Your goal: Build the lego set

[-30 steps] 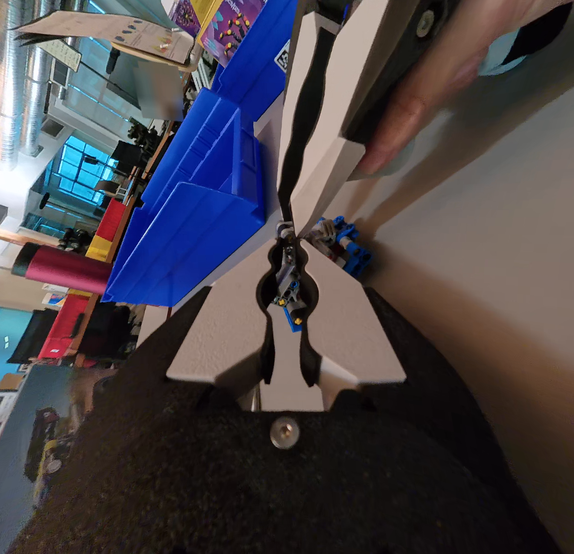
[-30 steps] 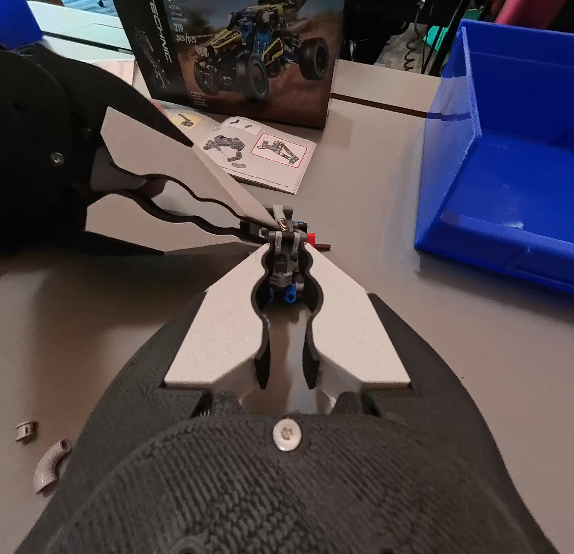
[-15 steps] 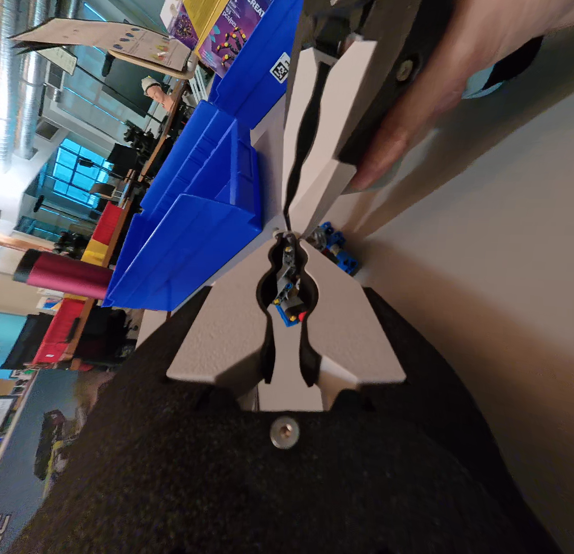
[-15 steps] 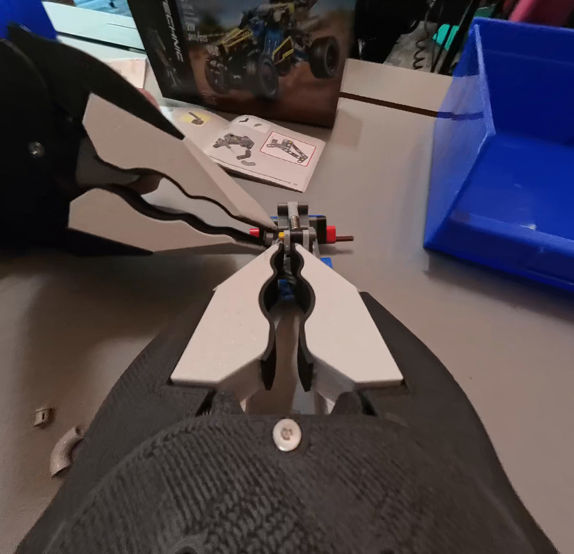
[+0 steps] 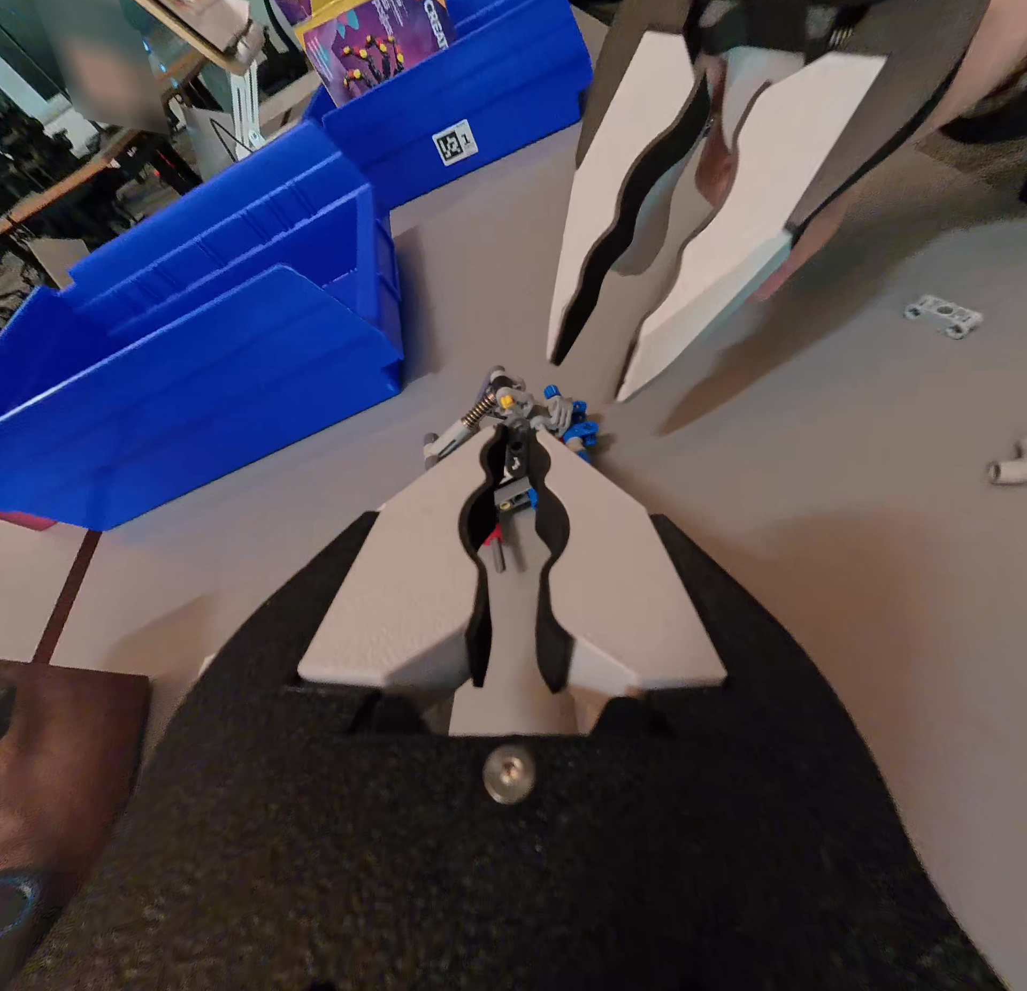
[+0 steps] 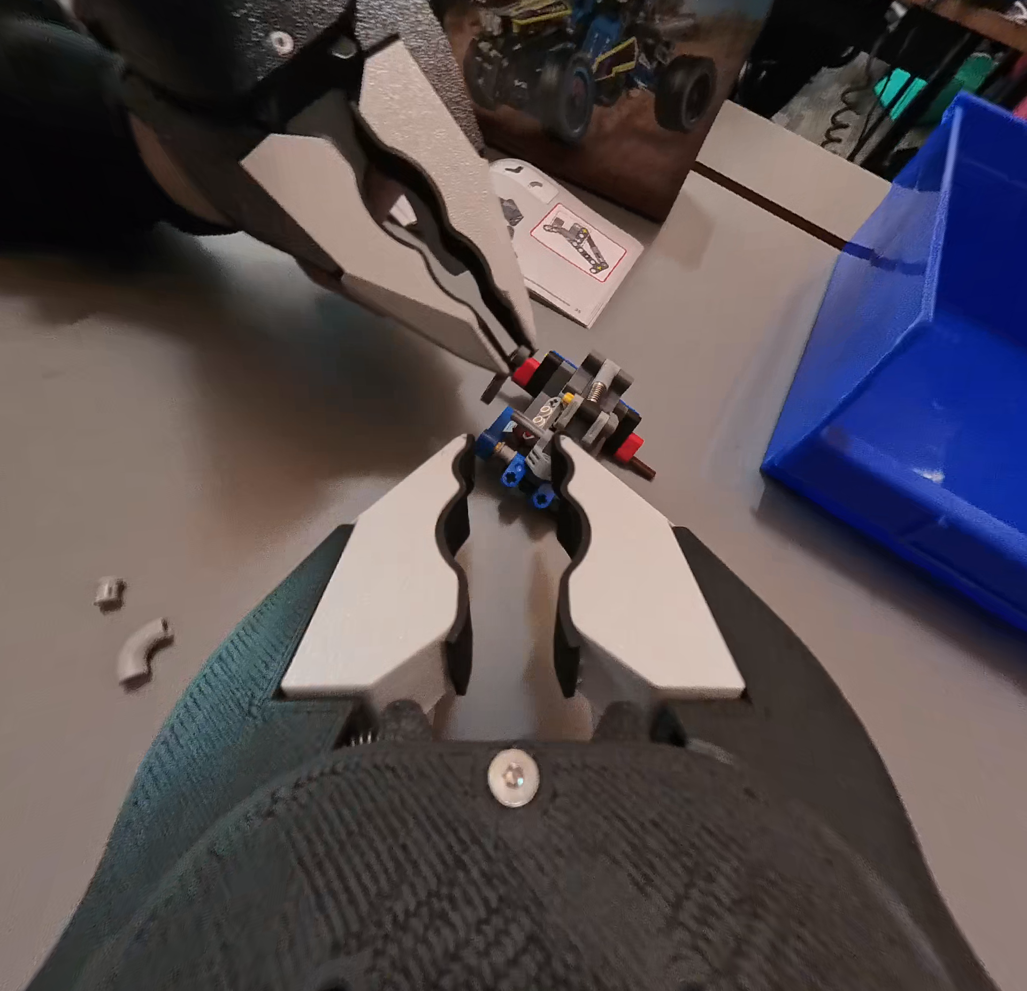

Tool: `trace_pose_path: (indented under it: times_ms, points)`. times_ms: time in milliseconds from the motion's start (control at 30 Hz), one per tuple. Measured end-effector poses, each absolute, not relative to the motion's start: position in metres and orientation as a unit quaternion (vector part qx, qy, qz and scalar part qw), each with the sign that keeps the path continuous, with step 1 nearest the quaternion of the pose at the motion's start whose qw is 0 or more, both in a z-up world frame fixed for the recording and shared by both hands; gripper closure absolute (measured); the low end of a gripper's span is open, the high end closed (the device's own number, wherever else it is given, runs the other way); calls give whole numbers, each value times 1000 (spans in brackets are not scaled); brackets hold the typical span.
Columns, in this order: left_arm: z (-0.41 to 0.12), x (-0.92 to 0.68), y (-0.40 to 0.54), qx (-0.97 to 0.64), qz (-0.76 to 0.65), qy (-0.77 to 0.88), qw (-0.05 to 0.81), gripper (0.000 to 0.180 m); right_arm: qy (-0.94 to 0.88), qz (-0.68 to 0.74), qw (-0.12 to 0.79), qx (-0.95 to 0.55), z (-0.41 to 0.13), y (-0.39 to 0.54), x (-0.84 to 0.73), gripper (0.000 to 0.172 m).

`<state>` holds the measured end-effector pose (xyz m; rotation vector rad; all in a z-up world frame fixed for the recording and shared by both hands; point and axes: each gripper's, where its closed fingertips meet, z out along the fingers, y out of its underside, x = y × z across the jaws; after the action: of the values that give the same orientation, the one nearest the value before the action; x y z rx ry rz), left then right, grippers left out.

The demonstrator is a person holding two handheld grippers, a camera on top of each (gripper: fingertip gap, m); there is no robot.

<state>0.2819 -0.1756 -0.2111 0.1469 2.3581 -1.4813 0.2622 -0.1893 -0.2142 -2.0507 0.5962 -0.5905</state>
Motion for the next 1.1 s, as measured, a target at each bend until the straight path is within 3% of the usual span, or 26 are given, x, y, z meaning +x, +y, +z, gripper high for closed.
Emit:
trace_pose_path:
  times_ms: [133,267,533,833,1100]
  points:
    - [-209,286,-176,35,-547,821,162,177,250,-304,453,-800,-201,-205,276,140]
    - [-211,287,-176,38,-543,820,177,177,274,-268,454,-804,-220,-201,282,128]
    - [-213,284,-182,43,-541,817,195,177,301,-266,419,-814,-238,-197,283,142]
    - [-215,288,-184,38,-541,813,211,177,392,-249,449,-763,-230,-192,287,122]
    - [-213,290,-184,33,-544,810,217,177,416,-225,436,-765,-239,-192,292,133]
